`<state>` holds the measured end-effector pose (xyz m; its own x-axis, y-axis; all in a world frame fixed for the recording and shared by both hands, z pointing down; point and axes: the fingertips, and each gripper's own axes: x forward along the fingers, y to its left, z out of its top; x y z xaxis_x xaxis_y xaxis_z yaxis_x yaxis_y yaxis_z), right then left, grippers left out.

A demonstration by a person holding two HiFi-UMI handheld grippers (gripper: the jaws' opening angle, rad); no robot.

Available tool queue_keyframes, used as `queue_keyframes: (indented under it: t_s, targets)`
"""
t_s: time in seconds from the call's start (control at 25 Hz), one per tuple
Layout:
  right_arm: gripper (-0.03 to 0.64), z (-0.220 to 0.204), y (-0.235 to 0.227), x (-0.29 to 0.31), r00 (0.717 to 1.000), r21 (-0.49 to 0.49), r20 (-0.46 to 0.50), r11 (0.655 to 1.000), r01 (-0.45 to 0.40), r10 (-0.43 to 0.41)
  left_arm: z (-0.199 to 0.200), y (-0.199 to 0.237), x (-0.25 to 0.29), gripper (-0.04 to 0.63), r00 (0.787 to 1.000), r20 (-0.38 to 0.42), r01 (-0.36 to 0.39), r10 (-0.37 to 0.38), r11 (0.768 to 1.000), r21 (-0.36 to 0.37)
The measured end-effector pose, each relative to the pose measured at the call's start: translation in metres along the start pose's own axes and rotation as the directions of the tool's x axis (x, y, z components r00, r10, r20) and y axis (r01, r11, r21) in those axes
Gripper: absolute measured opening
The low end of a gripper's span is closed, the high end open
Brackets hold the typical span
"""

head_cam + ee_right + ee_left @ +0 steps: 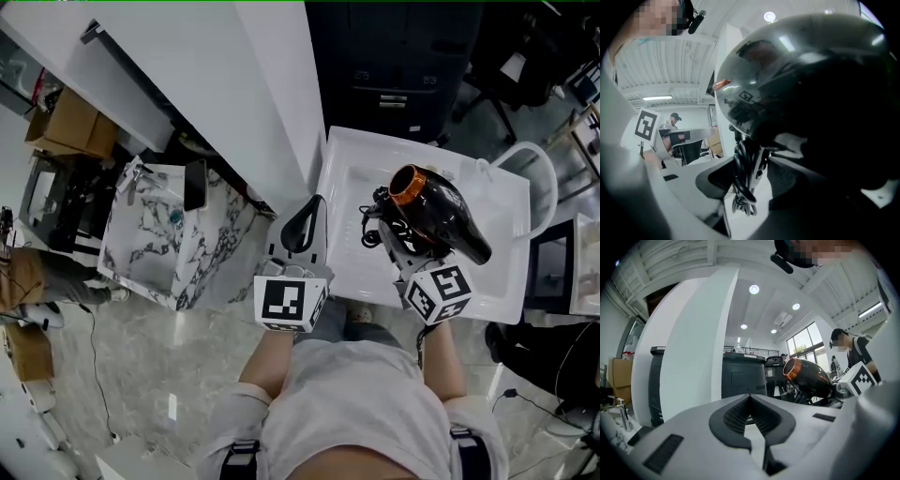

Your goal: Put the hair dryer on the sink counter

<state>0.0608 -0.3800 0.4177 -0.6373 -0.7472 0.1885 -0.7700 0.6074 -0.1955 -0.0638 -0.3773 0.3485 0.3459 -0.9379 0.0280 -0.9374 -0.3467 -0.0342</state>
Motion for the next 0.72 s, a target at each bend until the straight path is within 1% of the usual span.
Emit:
queue_keyframes:
  t_s: [0.16,0.32,0.48,0.6,0.72]
  targets:
    - [0.210,-0.013,-0.006,0.026,0.998,0.053,-0.049,0.998,-0.045,0.047,-0.002,0.014,0.018,0.014,1.000,-0.011,0.007,-0.007,1.000,-0.003]
    - [0.210,-0.030,-0.015,0.050,0.991,0.086,-0.115,0.994,-0.062,0.072,-0.007,0.024,0.033,0.014,1.000,-0.023,0.015,-0.015,1.000,-0.011]
    - [0.210,-0.050,-0.025,0.072,0.975,0.112,-0.194,0.990,-0.089,0.109,-0.021,0.031,0.046,0.014,0.998,-0.061,0.026,-0.027,0.999,-0.026]
    - [0.210,-0.064,-0.032,0.088,0.960,0.136,-0.248,0.986,-0.099,0.131,-0.018,0.035,0.058,0.014,0.999,-0.039,0.034,-0.035,0.999,-0.041]
    - [0.210,-0.081,-0.038,0.102,0.944,0.157,-0.296,0.982,-0.104,0.147,-0.024,0.039,0.067,0.014,0.998,-0.043,0.041,-0.043,0.998,-0.050]
